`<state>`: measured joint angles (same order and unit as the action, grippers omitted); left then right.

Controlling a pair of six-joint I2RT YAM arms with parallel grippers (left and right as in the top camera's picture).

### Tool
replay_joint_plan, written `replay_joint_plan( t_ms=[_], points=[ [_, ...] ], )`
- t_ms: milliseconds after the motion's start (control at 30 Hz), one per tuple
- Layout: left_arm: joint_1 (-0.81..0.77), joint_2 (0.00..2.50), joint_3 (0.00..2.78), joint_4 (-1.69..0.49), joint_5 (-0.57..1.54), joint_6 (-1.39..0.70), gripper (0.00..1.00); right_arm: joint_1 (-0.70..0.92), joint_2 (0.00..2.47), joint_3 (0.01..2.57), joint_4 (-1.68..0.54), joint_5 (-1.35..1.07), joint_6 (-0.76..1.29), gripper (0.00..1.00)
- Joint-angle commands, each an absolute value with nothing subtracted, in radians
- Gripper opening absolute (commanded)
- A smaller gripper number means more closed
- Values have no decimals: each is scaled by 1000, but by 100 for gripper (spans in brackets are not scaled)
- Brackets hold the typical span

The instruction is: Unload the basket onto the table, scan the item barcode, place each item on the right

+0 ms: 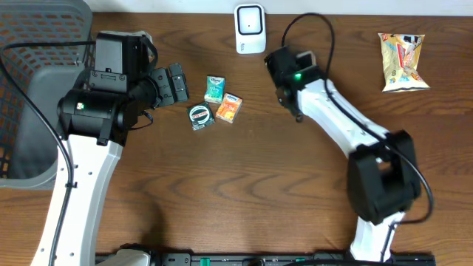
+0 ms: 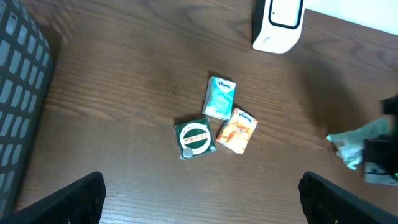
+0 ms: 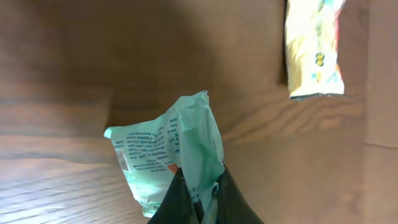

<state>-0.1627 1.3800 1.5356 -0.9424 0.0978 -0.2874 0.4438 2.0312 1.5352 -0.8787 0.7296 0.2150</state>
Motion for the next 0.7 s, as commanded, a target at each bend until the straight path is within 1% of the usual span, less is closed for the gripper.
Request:
replay_joint_plan(
  t_ms=[0, 67, 100, 133, 167, 200, 233, 300, 400, 467, 600, 667],
  points=[
    [-161, 1378, 1543, -945, 85, -281, 98, 492, 2050, 1546, -894, 800, 213, 4],
    [-161, 1378, 1543, -945, 85, -281, 98, 521, 2046, 1547, -894, 780, 212, 10],
    [-161, 1378, 1543, -945, 85, -281, 98, 549, 2044, 1549, -894, 761, 212, 24],
    [-161, 1378, 1543, -945, 85, -281, 98, 568, 2042, 1551, -898, 746, 212, 29],
    [-161, 1378, 1543, -945, 85, -281, 98, 595, 2040, 1552, -899, 725, 212, 30],
    [-161, 1378, 1543, -945, 85, -281, 98, 614, 2037, 1552, -898, 706, 212, 33],
    [-161, 1378, 1543, -945, 85, -281, 98, 646, 2033, 1558, -899, 655, 213, 49],
    [-161, 1378, 1543, -945, 85, -281, 98, 667, 2033, 1573, -903, 603, 212, 61],
    [-161, 1378, 1543, -945, 85, -281, 98, 676, 2033, 1611, -920, 527, 213, 62],
    [-161, 1378, 1543, -945, 85, -281, 98, 659, 2033, 1659, -967, 522, 229, 70],
    [-161, 1378, 1543, -945, 85, -281, 98, 576, 2033, 1752, -1075, 478, 318, 76],
    [-161, 1378, 1543, -945, 85, -281, 97, 506, 2033, 1761, -1093, 331, 344, 99]
  ],
)
